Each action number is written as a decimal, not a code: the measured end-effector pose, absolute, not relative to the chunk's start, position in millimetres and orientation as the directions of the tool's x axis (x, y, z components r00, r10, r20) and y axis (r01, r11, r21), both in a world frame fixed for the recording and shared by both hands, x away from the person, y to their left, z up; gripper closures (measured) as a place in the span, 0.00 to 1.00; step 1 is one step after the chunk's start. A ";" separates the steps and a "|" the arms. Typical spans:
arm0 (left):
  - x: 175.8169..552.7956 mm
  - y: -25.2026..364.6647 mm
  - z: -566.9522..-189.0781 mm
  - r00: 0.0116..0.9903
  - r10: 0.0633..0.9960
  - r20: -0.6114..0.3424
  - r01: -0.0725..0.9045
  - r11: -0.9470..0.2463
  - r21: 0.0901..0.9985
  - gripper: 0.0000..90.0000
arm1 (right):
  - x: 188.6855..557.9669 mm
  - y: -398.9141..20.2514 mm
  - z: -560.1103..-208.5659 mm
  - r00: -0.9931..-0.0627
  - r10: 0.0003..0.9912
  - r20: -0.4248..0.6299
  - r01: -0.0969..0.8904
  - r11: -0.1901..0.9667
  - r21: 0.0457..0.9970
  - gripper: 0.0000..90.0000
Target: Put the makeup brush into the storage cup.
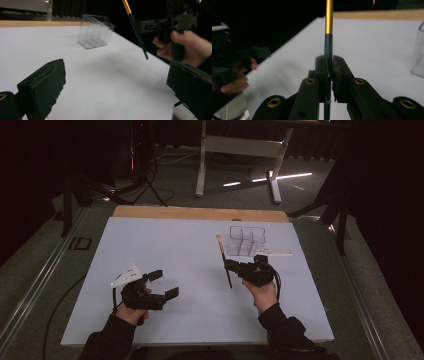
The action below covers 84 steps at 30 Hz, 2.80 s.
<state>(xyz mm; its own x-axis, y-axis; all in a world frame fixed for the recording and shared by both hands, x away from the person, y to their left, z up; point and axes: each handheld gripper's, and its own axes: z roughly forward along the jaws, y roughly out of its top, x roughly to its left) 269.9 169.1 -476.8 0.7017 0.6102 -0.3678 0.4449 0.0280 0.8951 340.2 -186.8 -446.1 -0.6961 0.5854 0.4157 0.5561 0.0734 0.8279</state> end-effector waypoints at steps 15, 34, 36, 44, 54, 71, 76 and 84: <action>306.1 110.9 -477.3 0.765 0.440 -0.470 0.513 0.023 0.858 0.04 | 339.6 -190.1 -439.4 -0.680 0.581 0.448 0.541 -0.015 0.841 0.93; 331.6 57.4 -512.6 0.746 0.292 -0.599 0.623 0.014 0.782 0.51 | 336.7 -188.9 -439.7 -0.688 0.563 0.458 0.539 -0.026 0.842 0.93; 332.2 54.9 -513.3 0.747 0.290 -0.598 0.622 0.015 0.783 0.55 | 336.2 -188.1 -439.6 -0.692 0.564 0.450 0.535 -0.019 0.845 0.93; 333.8 45.4 -514.3 0.745 0.251 -0.618 0.635 0.016 0.773 0.70 | 336.4 -186.3 -439.9 -0.699 0.560 0.445 0.532 -0.009 0.847 0.93; 334.8 41.2 -514.7 0.738 0.232 -0.634 0.647 0.027 0.762 0.94 | 337.1 -185.7 -441.6 -0.700 0.569 0.432 0.527 0.003 0.850 0.93; 334.9 50.4 -511.3 0.751 0.329 -0.573 0.613 -0.022 0.790 0.96 | 338.6 -183.6 -428.4 -0.738 0.585 0.336 0.478 0.103 0.872 0.75; 331.1 51.8 -508.1 0.778 0.356 -0.517 0.577 -0.079 0.813 0.96 | 344.2 -185.0 -416.2 -0.745 0.585 0.319 0.473 0.126 0.872 0.55; 324.0 54.8 -506.7 0.812 0.356 -0.463 0.535 -0.135 0.834 0.96 | 350.0 -188.5 -399.9 -0.747 0.564 0.352 0.503 0.133 0.854 0.50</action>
<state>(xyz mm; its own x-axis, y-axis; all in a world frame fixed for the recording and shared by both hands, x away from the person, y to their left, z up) 324.0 54.8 -506.7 0.8116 0.3562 -0.4631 0.5350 -0.1347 0.8341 350.0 -188.5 -399.9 -0.7472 0.5640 0.3516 0.5027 0.1335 0.8541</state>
